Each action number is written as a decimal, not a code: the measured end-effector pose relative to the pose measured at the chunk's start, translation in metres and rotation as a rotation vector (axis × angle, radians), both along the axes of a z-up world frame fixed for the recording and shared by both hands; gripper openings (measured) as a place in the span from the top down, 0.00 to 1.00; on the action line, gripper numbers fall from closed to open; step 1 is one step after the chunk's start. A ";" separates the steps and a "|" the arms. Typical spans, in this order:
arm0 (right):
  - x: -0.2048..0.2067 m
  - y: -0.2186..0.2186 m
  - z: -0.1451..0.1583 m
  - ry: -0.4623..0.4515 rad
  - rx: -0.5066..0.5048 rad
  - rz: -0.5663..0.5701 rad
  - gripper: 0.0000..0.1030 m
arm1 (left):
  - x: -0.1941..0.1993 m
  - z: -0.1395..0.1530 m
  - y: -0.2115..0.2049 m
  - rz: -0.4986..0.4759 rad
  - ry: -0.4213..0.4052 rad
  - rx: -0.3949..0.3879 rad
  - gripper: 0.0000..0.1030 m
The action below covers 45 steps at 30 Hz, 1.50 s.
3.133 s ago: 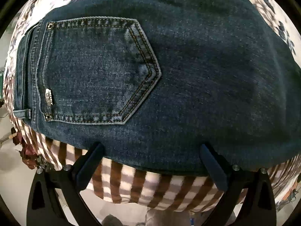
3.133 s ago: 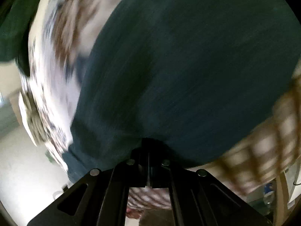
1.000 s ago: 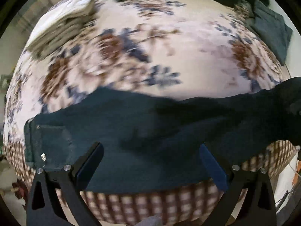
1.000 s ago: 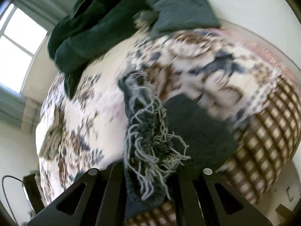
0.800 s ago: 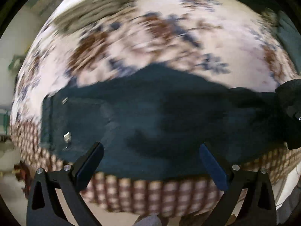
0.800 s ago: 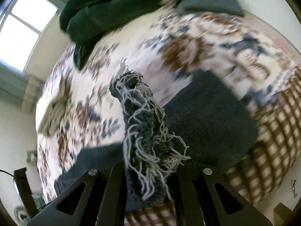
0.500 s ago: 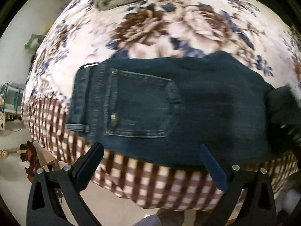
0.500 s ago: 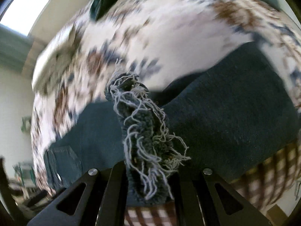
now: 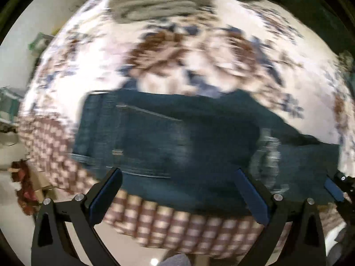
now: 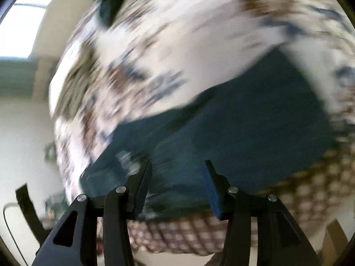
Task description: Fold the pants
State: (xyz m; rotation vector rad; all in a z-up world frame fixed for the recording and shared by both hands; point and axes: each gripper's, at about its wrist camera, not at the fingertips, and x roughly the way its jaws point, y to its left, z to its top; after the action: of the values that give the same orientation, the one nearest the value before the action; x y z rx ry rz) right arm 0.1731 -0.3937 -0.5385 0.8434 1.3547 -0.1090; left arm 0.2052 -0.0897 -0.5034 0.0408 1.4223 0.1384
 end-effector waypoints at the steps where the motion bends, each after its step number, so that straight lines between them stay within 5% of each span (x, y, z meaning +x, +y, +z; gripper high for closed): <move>1: -0.006 -0.013 -0.002 0.017 -0.036 -0.023 0.52 | 0.003 -0.004 -0.010 -0.012 0.008 -0.012 0.00; 5: -0.024 -0.054 -0.027 0.110 -0.082 -0.088 0.57 | 0.017 -0.039 -0.066 -0.101 0.035 -0.016 0.00; 7: -0.028 -0.065 -0.046 0.197 -0.127 -0.090 0.84 | 0.023 -0.067 -0.080 -0.131 0.077 0.033 0.00; 9: -0.030 -0.072 -0.066 0.265 -0.116 -0.096 0.96 | 0.029 -0.098 -0.076 -0.133 0.125 0.067 0.00; 13: -0.032 -0.079 -0.065 0.273 -0.053 -0.130 0.89 | 0.038 -0.101 -0.044 -0.047 0.152 -0.093 0.00; 17: -0.027 -0.065 -0.049 0.209 0.053 -0.109 0.60 | 0.035 -0.080 -0.019 -0.011 0.105 -0.052 0.00; 20: -0.013 -0.025 -0.056 0.190 0.105 0.006 0.60 | 0.026 -0.096 -0.008 -0.026 0.176 0.046 0.00; 24: 0.003 0.044 -0.070 0.191 0.105 0.183 0.64 | 0.015 -0.103 0.010 -0.012 0.189 0.041 0.00; 27: 0.001 0.090 -0.076 0.215 0.004 0.331 0.65 | 0.014 -0.100 0.014 -0.021 0.192 0.069 0.00; 32: 0.002 0.101 -0.057 0.183 -0.016 0.362 0.65 | 0.008 -0.084 0.032 0.024 0.175 0.051 0.00; 35: 0.012 0.107 -0.051 0.143 -0.034 0.344 0.65 | 0.004 -0.068 0.053 0.097 0.140 0.022 0.00; 38: 0.016 0.116 -0.075 0.245 -0.016 0.384 0.65 | 0.001 -0.051 0.093 0.230 0.075 -0.038 0.00; 41: 0.020 0.113 -0.071 0.227 -0.028 0.384 0.64 | -0.004 -0.036 0.143 0.356 -0.031 -0.107 0.00; 45: 0.025 0.107 -0.058 0.141 -0.178 0.362 0.58 | -0.010 -0.037 0.204 0.542 -0.105 -0.180 0.00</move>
State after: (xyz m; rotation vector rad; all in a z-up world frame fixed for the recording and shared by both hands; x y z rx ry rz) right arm 0.1982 -0.2865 -0.5965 0.4387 1.5848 -0.0063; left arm 0.1955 0.1146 -0.5400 -0.4969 1.3068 0.4512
